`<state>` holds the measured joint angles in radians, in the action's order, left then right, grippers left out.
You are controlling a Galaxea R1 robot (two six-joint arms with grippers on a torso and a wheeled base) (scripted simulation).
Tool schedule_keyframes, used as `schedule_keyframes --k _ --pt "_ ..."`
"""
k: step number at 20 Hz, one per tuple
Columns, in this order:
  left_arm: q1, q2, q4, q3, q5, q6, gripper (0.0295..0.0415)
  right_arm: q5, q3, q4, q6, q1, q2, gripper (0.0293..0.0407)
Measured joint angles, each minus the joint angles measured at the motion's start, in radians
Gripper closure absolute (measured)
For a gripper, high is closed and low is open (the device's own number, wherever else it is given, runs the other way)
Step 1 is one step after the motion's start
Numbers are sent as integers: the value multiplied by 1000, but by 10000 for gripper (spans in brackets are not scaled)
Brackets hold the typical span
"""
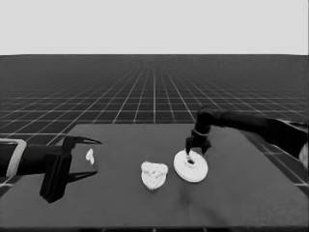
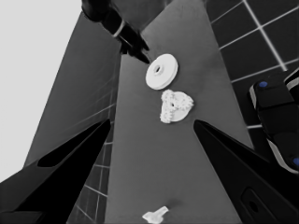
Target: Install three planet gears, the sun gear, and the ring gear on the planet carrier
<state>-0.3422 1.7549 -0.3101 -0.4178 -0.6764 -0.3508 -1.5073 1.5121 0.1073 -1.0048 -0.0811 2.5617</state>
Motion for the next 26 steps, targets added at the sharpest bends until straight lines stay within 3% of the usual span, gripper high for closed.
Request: schedule_keyframes --k 4,6,10,14,15,24,26 --pt "0 0 0 0 0 0 326 -4 98 -10 12 3 44 315" --pt "0 0 0 0 0 0 326 67 163 90 38 125 71 315" --pt "0 0 0 0 0 0 326 106 222 129 62 182 95 315" --pt "0 0 0 0 0 0 326 111 229 133 65 188 98 315" --pt "0 0 0 0 0 0 326 111 230 134 65 188 98 350" --pt "0 0 0 0 0 0 326 112 230 134 65 188 99 351" --pt "0 0 0 0 0 0 326 31 126 46 19 75 56 351"
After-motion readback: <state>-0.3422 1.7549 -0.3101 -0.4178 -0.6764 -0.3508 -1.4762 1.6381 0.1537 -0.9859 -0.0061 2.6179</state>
